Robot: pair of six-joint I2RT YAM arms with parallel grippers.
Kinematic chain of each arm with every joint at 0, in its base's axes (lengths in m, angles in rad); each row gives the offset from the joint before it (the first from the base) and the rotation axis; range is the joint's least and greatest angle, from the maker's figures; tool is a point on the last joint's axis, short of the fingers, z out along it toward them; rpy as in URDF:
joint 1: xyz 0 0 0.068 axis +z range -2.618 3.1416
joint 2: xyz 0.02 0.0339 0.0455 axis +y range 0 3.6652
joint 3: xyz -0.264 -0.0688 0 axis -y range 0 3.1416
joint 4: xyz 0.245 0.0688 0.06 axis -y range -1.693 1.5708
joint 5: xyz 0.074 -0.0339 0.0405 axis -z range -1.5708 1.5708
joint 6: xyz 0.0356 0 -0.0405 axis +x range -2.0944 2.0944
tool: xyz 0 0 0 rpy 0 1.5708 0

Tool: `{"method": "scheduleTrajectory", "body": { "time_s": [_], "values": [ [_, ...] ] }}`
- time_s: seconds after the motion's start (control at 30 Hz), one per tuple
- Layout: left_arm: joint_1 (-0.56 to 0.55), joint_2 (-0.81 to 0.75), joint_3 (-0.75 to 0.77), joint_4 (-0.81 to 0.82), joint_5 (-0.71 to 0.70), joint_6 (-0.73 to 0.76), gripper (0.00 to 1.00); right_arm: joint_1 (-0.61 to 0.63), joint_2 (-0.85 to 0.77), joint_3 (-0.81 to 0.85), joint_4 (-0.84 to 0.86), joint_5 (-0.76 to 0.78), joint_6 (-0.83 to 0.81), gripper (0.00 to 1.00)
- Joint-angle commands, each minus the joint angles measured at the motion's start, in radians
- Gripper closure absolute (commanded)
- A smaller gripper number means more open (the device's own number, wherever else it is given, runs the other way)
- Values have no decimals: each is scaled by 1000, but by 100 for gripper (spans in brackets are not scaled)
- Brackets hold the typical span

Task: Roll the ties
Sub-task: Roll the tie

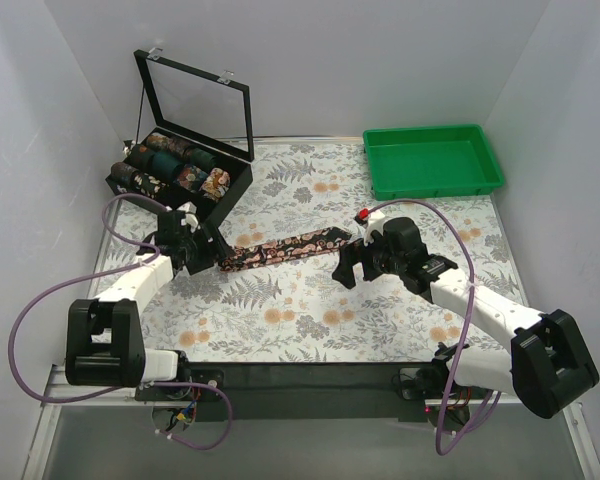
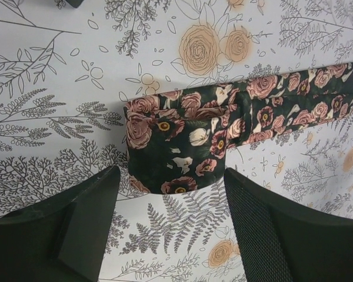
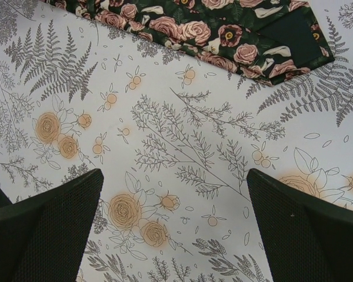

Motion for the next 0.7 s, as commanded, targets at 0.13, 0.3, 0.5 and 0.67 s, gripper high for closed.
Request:
{"method": "scheduleTrajectory", "body": {
  "time_s": [0.13,0.3,0.5,0.67],
  "values": [
    [1,28,-8,16,24,38,35,-3,5,6,66,-37,-16,2],
    [1,63,1,17,22,43,36,-3,7,-6,81,-46,-16,2],
    [0,105,21,25,47,34,36,-3,15,-12,89,-58,-14,2],
    [-11,132,32,40,67,28,36,-5,27,-17,102,-70,-14,2]
  ]
}}
